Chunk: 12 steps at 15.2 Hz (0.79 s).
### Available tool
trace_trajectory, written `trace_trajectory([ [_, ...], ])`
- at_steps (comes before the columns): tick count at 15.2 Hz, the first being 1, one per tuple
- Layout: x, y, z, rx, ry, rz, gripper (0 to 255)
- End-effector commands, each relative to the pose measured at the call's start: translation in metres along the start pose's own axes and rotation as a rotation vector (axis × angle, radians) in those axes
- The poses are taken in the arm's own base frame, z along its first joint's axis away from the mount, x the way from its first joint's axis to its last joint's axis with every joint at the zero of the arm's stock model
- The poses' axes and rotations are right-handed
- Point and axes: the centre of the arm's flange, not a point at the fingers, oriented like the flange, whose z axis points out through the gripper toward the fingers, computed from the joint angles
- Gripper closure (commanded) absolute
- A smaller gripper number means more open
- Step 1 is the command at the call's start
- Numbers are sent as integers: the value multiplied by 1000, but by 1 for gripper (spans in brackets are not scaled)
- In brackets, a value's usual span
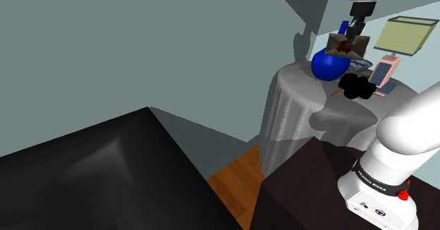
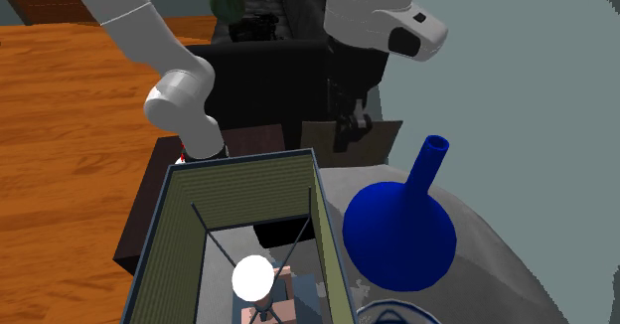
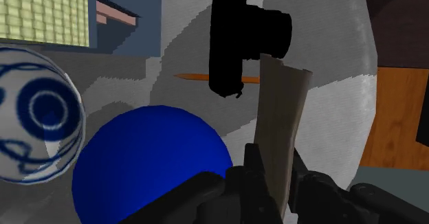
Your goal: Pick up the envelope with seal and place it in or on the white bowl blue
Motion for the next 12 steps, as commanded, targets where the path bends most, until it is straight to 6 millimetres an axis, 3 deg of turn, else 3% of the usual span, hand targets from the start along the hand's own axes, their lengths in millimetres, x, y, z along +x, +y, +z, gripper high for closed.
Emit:
trace_trajectory([
  [1,3,30,-3,-2,-1,-2,255],
  [12,2,175,-13,-2,-1,-2,255],
])
